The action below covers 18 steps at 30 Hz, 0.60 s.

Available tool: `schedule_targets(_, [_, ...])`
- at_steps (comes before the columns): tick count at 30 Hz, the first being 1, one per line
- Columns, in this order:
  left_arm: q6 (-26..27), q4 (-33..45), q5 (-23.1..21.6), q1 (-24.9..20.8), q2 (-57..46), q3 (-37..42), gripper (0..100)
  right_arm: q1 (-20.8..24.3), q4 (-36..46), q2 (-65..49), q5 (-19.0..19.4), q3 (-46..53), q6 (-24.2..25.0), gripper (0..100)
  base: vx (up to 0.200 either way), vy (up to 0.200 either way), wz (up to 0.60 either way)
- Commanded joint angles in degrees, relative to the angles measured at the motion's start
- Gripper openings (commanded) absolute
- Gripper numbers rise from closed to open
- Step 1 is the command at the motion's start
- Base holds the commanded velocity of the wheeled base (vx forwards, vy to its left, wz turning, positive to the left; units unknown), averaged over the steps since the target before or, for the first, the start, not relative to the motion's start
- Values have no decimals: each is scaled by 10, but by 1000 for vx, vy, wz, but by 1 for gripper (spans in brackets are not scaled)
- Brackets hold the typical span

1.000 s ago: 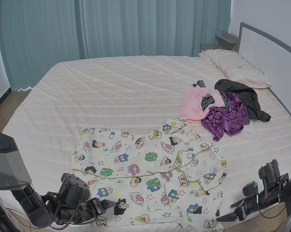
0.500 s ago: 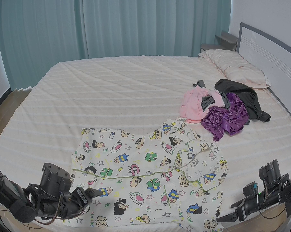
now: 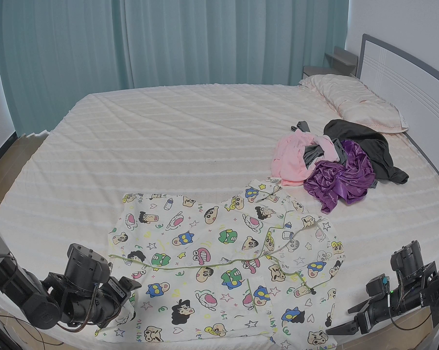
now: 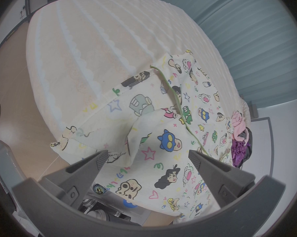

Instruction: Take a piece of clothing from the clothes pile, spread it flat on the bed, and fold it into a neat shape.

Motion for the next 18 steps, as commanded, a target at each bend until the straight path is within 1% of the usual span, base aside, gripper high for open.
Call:
schedule_targets(1, [-1, -2, 2, 1, 27, 0, 100, 0, 0, -1, 0, 0, 0, 100, 0, 0, 0])
schedule_targets(6, [-3, -2, 6, 3, 46, -14, 100, 0, -1, -2, 6, 0, 0, 100, 0, 0, 0])
schedule_targets(10, [-23, -3, 13, 9, 67, -29, 100, -1, -1, -3, 7, 0, 0, 100, 0, 0, 0])
schedule_targets(12, [-23, -4, 14, 12, 74, -33, 100, -1, -1, -3, 7, 0, 0, 100, 0, 0, 0])
schedule_targets(14, [-24, -16, 12, 16, 74, -32, 100, -1, -1, -3, 7, 0, 0, 100, 0, 0, 0])
schedule_targets(15, [-24, -24, 12, 17, 74, -31, 0, -1, -1, -3, 7, 0, 0, 100, 0, 0, 0])
schedule_targets(18, [-25, -39, 12, 25, 81, -27, 0, -2, -1, -3, 7, 0, 0, 100, 0, 0, 0])
